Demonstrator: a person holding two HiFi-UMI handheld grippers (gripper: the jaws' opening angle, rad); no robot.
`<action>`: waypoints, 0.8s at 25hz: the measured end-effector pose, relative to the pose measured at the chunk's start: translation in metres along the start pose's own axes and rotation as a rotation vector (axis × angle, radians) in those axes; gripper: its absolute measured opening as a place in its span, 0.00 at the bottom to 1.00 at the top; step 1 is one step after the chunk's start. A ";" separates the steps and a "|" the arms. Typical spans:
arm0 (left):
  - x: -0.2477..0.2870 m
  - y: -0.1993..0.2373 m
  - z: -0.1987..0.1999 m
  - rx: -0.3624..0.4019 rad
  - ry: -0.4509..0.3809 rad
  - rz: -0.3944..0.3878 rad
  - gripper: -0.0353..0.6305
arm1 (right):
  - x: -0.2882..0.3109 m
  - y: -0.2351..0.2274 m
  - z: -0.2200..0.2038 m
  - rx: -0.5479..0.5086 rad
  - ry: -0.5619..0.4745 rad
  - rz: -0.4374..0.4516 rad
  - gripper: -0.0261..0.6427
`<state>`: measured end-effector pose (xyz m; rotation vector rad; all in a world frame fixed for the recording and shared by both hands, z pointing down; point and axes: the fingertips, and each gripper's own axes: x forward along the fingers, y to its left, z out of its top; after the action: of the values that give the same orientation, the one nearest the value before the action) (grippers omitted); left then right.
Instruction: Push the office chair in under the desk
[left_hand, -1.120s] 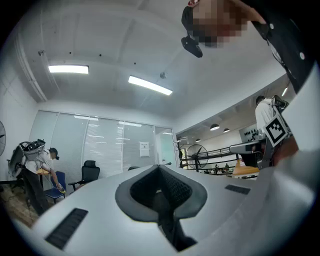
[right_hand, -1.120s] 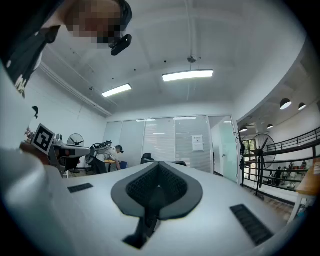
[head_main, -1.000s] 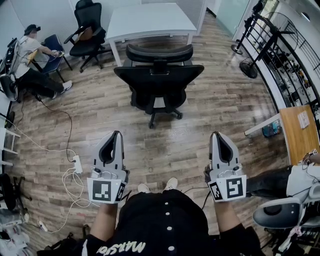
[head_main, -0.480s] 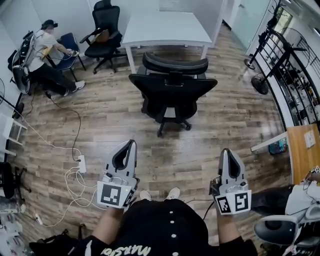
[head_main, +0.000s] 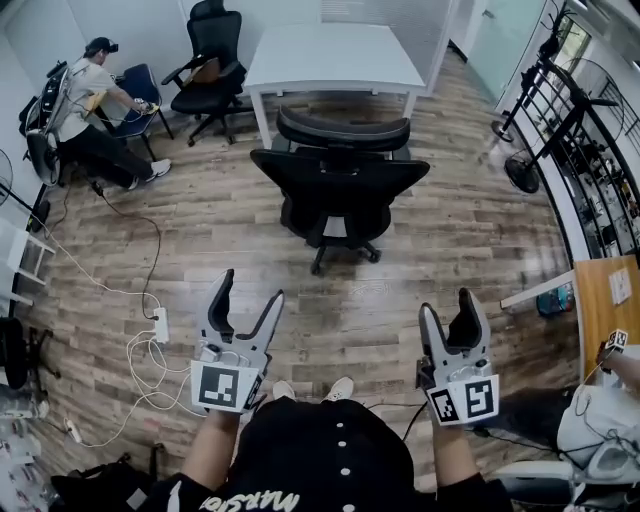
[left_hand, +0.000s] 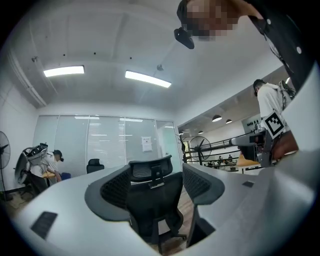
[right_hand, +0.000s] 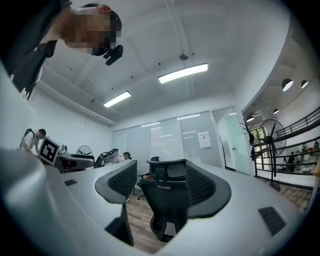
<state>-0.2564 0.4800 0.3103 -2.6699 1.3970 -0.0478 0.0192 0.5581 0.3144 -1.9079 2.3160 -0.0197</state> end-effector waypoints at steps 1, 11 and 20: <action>0.000 0.000 0.000 0.002 0.002 0.009 0.54 | 0.000 -0.003 -0.001 -0.003 0.003 0.007 0.49; 0.010 -0.006 0.001 0.014 0.040 0.073 0.54 | 0.013 -0.022 -0.008 -0.008 0.031 0.069 0.49; 0.037 0.008 -0.009 0.038 0.054 0.045 0.54 | 0.038 -0.027 -0.014 -0.022 0.042 0.071 0.49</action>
<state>-0.2425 0.4443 0.3174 -2.6243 1.4559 -0.1410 0.0371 0.5148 0.3271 -1.8513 2.4198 -0.0272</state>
